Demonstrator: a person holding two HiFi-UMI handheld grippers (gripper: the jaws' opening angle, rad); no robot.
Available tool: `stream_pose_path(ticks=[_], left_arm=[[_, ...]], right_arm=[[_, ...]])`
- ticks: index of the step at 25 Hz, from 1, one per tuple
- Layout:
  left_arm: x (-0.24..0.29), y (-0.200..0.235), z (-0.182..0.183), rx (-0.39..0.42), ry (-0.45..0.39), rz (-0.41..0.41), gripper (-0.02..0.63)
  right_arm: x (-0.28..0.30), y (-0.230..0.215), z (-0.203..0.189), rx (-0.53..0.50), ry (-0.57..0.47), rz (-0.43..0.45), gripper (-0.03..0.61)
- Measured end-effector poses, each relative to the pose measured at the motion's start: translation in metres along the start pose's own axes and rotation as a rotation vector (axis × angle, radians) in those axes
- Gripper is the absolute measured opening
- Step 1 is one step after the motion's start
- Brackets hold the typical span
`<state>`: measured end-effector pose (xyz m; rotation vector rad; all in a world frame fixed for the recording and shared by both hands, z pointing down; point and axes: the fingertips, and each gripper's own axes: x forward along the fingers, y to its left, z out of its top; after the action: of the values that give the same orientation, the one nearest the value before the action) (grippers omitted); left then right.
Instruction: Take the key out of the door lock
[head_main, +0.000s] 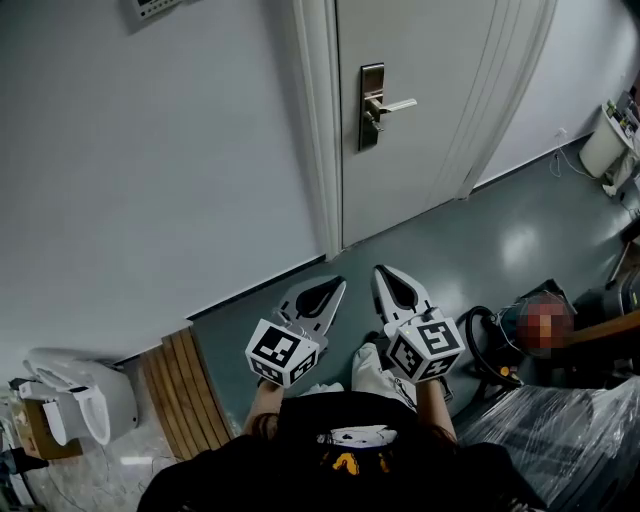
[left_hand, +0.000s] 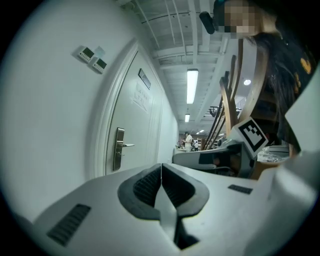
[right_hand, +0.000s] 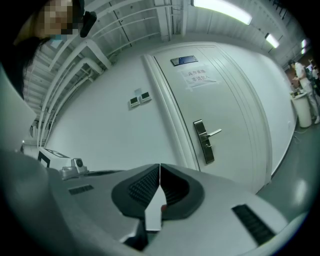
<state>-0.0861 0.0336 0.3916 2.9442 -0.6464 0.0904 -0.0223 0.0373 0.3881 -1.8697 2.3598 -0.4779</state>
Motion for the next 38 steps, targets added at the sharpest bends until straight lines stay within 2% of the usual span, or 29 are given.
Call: stream_pose_path(ticks=[9,17,30,38], left_arm=[[0.104,0.035,0.028,0.003,-0.014,0.042,0.009],[0.166,0.05,0.033,-0.001,-0.002,0.079,0.009],[0.208,0.062,0.029,-0.005,0.028,0.106,0.011],[0.207,0.067,0.02,-0.022,0.057,0.14,0.011]], right_arm=[[0.051,-0.091,0.048,-0.023,-0.004,0.022,0.006],[0.082,-0.146,0.065,-0.019,0.011,0.065,0.005],[0.113,-0.18,0.066,0.011,0.032,0.119,0.006],[0.124,-0.189,0.058,0.044,0.054,0.13,0.006]])
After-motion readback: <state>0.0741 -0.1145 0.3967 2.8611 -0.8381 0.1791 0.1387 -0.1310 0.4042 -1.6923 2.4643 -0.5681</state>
